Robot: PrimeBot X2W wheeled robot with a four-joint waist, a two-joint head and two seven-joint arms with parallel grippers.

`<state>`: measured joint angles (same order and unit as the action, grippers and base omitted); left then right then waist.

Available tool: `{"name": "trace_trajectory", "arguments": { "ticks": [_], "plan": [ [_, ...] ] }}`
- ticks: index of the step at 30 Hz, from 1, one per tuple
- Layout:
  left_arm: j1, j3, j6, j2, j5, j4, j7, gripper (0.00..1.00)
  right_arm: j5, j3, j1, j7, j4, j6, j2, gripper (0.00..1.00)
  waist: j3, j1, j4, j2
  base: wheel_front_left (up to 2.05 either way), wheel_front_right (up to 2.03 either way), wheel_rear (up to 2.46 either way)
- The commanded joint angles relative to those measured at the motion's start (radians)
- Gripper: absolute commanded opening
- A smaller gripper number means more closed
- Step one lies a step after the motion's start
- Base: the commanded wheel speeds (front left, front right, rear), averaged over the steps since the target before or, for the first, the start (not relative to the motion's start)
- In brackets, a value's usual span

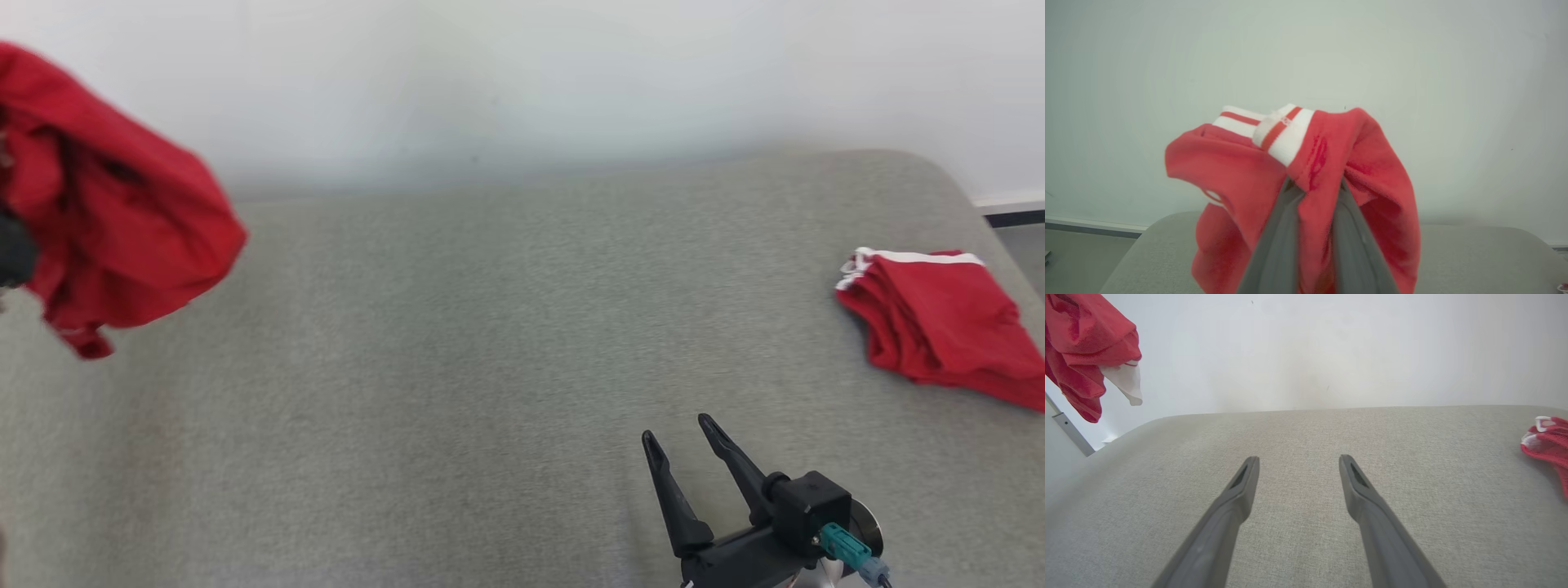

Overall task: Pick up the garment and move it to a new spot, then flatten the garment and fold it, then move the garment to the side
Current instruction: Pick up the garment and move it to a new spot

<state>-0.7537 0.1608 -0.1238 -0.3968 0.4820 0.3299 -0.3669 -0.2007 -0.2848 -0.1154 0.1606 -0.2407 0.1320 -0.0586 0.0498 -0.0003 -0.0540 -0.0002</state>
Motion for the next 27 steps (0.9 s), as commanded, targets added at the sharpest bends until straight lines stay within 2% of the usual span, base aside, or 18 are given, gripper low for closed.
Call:
{"name": "trace_trajectory", "arguments": {
  "ticks": [1,9,15,21,27],
  "plan": [
    [-0.001,-0.018,-0.005,0.027,0.018,-0.045,-0.017,0.00,-0.003,0.007,0.015,0.010,-0.010,-0.003,0.002,1.00,-0.055,0.0003,-0.069,0.0002,0.00,0.00,0.00],
    [0.051,-0.138,-0.005,0.168,0.084,-0.227,-0.045,0.00,0.003,0.014,-0.004,0.025,-0.033,-0.003,0.008,1.00,-0.047,0.0003,-0.169,0.0002,0.00,0.00,0.00],
    [0.108,-0.208,-0.005,0.249,0.099,-0.257,-0.006,0.00,0.008,0.018,-0.016,0.023,-0.027,-0.003,0.009,1.00,-0.023,0.0003,-0.243,0.0002,0.00,0.00,0.00],
    [0.188,-0.300,-0.005,0.298,0.075,-0.175,0.063,0.00,0.012,0.032,-0.017,0.022,-0.019,-0.003,0.009,1.00,0.009,0.0003,-0.319,0.0002,0.00,0.00,0.00],
    [0.253,-0.382,-0.005,0.312,0.012,0.001,0.160,0.00,-0.004,0.022,-0.016,0.032,-0.018,-0.003,0.009,1.00,0.034,0.0003,-0.366,0.0002,0.00,0.00,0.00]
  ]
}}
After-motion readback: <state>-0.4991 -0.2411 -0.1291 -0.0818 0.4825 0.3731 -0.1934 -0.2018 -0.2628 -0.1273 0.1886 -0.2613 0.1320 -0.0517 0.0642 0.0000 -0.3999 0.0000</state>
